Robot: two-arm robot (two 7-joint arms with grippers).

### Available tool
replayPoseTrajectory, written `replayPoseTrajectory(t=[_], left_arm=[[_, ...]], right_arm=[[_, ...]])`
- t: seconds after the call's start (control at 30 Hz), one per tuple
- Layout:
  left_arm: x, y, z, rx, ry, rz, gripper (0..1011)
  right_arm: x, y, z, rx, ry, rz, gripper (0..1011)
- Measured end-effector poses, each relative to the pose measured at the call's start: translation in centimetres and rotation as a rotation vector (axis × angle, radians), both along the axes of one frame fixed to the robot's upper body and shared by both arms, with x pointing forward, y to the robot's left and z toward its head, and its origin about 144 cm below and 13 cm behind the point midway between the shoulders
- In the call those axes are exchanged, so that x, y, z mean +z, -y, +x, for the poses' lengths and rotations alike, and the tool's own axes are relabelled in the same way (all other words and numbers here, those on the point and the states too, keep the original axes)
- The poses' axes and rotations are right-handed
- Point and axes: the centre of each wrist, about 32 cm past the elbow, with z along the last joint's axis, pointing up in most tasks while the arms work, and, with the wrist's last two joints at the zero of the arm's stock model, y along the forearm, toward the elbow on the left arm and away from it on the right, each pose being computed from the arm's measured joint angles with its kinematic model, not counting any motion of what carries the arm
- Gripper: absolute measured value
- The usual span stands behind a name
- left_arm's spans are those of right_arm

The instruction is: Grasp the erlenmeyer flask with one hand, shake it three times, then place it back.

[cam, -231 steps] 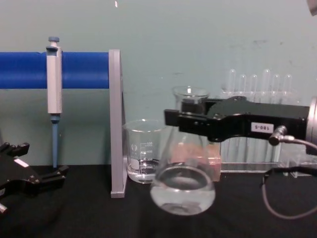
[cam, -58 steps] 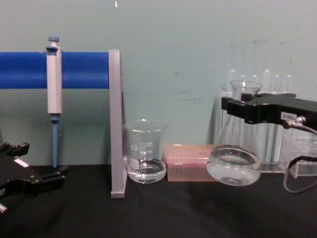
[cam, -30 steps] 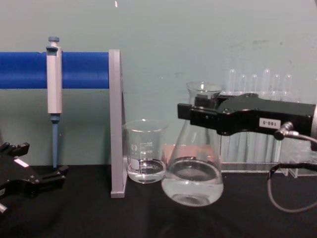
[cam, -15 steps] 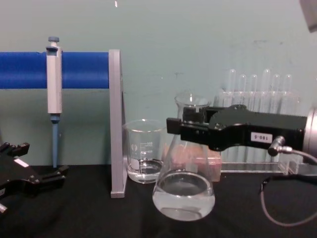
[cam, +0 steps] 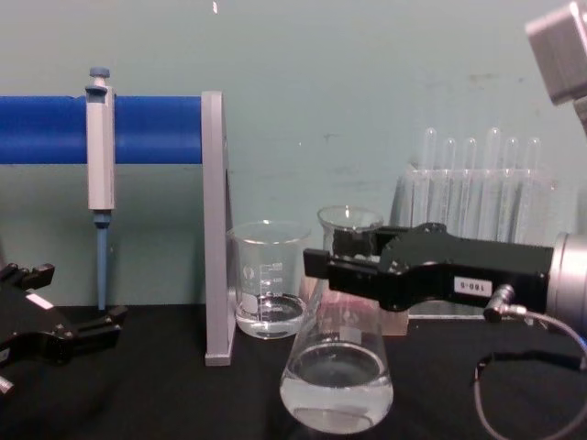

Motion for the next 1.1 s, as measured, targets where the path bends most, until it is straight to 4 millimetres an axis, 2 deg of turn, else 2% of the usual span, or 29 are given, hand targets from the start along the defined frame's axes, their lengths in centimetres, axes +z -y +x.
replayPoseTrajectory(t=[0.6,1.1], left_arm=[[0.0,0.0,0.0,0.000,0.000,0.000,1001],[0.0,0.0,0.0,0.000,0.000,0.000,1001]], right_arm=[[-2.3,0.3,0.4,-0.015,-0.025,-0.007,451],[-3.2,0.3,0.6,-0.025,-0.050,-0.011,451]])
